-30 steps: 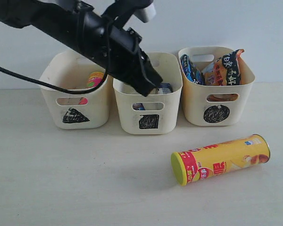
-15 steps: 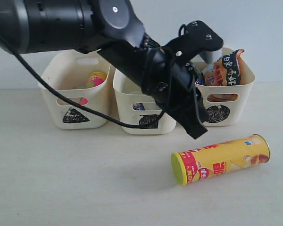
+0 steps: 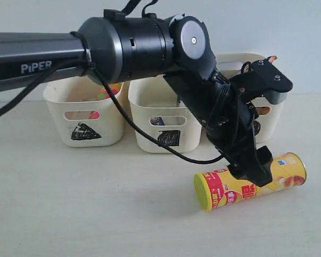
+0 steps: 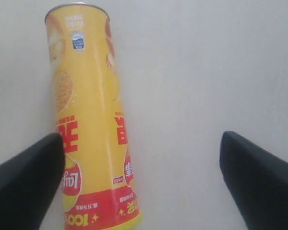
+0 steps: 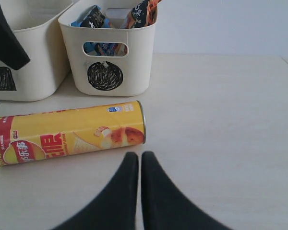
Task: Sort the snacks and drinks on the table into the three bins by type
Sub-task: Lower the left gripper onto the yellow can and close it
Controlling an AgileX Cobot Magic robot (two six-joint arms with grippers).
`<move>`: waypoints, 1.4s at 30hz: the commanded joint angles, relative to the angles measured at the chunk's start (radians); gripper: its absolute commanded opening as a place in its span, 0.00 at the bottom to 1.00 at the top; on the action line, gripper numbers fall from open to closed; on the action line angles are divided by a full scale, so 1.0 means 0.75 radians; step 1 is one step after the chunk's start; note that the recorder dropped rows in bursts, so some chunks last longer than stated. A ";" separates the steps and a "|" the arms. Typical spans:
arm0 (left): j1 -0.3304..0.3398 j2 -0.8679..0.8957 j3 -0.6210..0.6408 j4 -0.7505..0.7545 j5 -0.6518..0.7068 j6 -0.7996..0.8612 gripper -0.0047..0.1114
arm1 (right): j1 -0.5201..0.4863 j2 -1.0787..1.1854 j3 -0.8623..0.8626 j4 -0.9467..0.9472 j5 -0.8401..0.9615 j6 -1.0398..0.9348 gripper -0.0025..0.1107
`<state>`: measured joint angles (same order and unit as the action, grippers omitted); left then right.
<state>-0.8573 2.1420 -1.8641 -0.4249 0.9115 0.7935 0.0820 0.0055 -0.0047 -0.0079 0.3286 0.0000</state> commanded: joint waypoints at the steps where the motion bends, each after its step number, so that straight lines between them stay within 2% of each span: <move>1: -0.023 0.051 -0.052 0.009 0.038 -0.020 0.81 | -0.003 -0.007 0.006 0.001 -0.009 -0.009 0.02; 6: -0.073 0.125 -0.124 0.086 0.032 -0.022 0.87 | -0.003 -0.007 0.006 0.001 -0.009 -0.011 0.02; 11: -0.097 0.221 -0.234 0.222 0.028 -0.120 0.88 | -0.003 -0.007 0.006 0.001 -0.009 -0.009 0.02; 25: -0.083 0.388 -0.434 0.248 0.028 -0.175 0.87 | -0.003 -0.007 0.006 0.001 -0.009 -0.009 0.02; 35: -0.046 0.481 -0.463 0.243 0.025 -0.159 0.87 | -0.003 -0.007 0.006 0.001 -0.009 -0.009 0.02; 38: -0.046 0.500 -0.463 0.243 -0.006 -0.156 0.84 | -0.003 -0.007 0.006 0.001 -0.009 -0.009 0.02; 42: -0.046 0.510 -0.463 0.243 -0.059 -0.160 0.73 | -0.003 -0.007 0.006 0.001 -0.009 -0.009 0.02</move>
<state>-0.8926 2.5228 -2.2018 -0.2398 0.8979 0.6721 0.0820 0.0055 -0.0047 -0.0079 0.3286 0.0000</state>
